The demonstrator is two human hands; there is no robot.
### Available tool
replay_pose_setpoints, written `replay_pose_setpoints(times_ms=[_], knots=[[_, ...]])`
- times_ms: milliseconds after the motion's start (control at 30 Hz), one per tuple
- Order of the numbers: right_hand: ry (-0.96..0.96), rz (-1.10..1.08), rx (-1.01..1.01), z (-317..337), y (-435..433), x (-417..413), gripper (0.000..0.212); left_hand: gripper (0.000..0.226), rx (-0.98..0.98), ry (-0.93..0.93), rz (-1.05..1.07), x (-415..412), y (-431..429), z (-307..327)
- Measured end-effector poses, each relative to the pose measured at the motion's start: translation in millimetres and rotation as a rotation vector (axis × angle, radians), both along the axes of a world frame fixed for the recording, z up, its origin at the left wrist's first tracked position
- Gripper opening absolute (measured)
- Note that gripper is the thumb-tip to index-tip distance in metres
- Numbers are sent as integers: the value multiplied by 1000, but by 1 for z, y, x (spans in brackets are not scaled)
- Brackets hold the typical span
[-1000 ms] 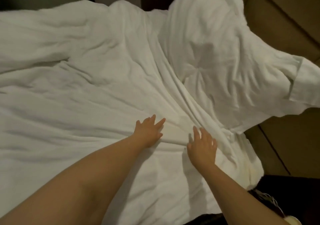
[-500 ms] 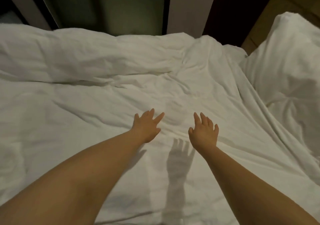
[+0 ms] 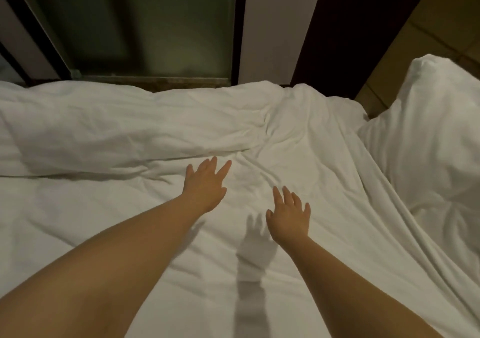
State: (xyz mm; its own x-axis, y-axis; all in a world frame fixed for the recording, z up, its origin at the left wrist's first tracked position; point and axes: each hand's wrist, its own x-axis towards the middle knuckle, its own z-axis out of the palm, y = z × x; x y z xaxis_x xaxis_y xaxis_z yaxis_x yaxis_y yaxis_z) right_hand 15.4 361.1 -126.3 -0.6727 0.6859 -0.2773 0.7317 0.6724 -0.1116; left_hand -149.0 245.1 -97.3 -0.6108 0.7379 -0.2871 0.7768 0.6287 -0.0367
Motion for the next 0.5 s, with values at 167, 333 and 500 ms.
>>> replay_pose_setpoints(times_ms=[167,333,500], knots=[[66,112,-12,-20,53,-88,61,69,-33,0,89,-52,43,-31],[49,169,-16,-56,98,-152,64,74,13,129,142,-131,80,-46],[24,-23,-121,-105,113,-199,84,87,178,238,199,-209,132,-52]])
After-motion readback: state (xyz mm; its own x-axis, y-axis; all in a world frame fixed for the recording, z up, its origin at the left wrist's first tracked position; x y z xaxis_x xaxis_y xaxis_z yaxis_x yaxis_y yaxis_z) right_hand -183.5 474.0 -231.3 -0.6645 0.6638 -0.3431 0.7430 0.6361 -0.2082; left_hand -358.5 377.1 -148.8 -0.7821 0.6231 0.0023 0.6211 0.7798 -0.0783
